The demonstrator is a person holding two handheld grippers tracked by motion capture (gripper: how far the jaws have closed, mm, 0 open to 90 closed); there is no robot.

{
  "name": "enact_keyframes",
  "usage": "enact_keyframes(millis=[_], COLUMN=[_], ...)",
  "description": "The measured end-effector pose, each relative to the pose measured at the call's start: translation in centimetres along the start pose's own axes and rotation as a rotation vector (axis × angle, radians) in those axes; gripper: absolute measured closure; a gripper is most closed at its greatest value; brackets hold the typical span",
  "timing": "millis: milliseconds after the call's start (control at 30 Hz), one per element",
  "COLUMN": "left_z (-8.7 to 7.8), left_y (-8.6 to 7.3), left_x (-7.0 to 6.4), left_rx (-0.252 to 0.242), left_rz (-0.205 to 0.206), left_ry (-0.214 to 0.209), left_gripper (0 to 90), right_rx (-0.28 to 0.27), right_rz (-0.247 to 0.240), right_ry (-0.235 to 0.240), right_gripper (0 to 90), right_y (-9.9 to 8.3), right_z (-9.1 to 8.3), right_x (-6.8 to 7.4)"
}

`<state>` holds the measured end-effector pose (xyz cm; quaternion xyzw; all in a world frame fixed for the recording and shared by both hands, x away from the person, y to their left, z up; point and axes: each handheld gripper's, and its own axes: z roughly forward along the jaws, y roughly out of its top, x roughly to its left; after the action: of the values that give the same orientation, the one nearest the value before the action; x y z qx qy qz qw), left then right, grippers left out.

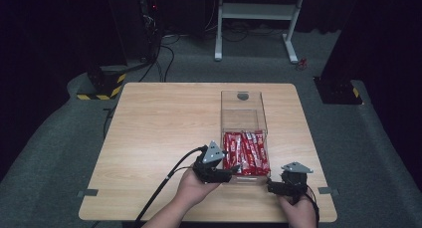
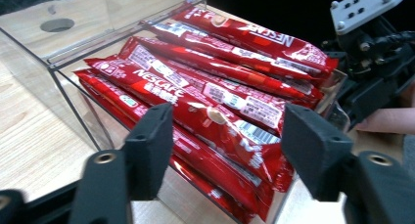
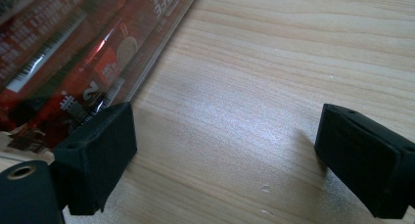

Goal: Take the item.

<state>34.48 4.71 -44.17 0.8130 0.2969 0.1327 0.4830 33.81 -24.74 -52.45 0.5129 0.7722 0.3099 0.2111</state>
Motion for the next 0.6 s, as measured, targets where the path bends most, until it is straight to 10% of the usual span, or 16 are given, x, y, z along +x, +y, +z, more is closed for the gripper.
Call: enact_keyframes(millis=[600], left_z=[0.5], left_y=[-1.2], left_x=[-0.4], left_rx=[-0.02], left_rz=[-0.002], left_ry=[0.046], left_gripper=[65.5], right_rx=[0.0], right_rz=[0.0], right_ry=[0.001], right_gripper=[8.1], right_y=[0.0], right_z=[0.0], right_x=[0.0])
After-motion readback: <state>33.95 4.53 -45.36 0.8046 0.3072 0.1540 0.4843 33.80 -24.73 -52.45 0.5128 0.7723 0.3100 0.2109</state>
